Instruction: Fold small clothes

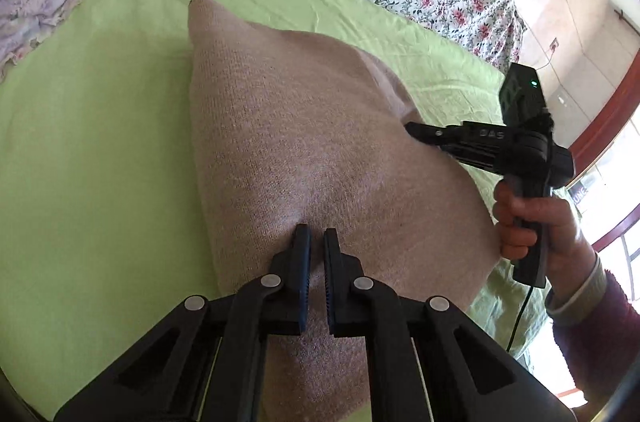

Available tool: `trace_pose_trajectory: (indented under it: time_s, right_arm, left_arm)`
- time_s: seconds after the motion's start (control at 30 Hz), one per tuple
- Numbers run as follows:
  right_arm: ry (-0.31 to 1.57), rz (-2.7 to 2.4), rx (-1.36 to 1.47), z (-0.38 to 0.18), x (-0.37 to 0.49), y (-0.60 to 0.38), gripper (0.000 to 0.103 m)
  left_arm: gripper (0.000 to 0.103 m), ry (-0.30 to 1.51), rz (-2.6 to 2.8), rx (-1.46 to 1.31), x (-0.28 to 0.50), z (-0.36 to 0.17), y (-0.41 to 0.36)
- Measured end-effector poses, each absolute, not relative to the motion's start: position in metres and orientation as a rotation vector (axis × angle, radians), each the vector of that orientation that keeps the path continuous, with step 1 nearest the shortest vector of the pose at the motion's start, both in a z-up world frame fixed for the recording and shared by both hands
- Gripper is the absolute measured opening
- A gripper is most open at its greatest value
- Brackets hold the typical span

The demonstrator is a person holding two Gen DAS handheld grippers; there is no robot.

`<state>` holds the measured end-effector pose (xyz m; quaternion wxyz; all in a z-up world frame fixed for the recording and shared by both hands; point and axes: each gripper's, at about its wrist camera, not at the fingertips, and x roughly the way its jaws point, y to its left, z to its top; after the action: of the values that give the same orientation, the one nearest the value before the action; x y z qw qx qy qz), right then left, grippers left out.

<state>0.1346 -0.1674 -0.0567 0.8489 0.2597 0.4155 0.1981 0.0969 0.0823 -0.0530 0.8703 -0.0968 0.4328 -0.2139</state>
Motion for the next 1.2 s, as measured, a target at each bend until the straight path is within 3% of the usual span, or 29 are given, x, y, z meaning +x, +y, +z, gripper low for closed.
trace_pose_trajectory:
  time_s: [0.27,0.47,0.6,0.63,0.8,1.03,1.07,1.1,1.2]
  right_arm:
    - [0.772,0.485,0.494,-0.021,0.081,-0.172,0.015]
    - [0.879,0.419,0.399,-0.054,0.066,-0.158,0.015]
    - [0.889,0.412,0.481,-0.067,0.063,-0.170,0.020]
    - [0.874,0.411,0.477,-0.063,0.061,-0.171,0.020]
    - [0.797,0.444,0.512,-0.039,0.062,-0.177,0.020]
    - [0.868,0.443,0.594,-0.058,0.103,-0.172,0.022]
    - [0.887,0.428,0.583,-0.064,0.104,-0.169,0.021]
    - [0.892,0.418,0.571,-0.067,0.101,-0.168,0.010]
    - [0.890,0.384,0.551,-0.070,0.093,-0.168,0.007]
  left_arm:
    - [0.008,0.870,-0.441,-0.196,0.080,-0.036,0.092]
    - [0.010,0.901,-0.424,-0.176,0.072,-0.046,0.093]
    - [0.011,0.902,-0.421,-0.193,0.070,-0.043,0.096]
    - [0.013,0.897,-0.421,-0.193,0.068,-0.039,0.097]
    - [0.043,0.843,-0.379,-0.219,0.065,-0.018,0.112]
    - [0.046,0.887,-0.296,-0.308,0.097,-0.028,0.130]
    - [0.046,0.901,-0.284,-0.306,0.101,-0.032,0.130]
    - [0.049,0.914,-0.276,-0.300,0.105,-0.035,0.128]
    - [0.059,0.925,-0.249,-0.261,0.113,-0.041,0.123]
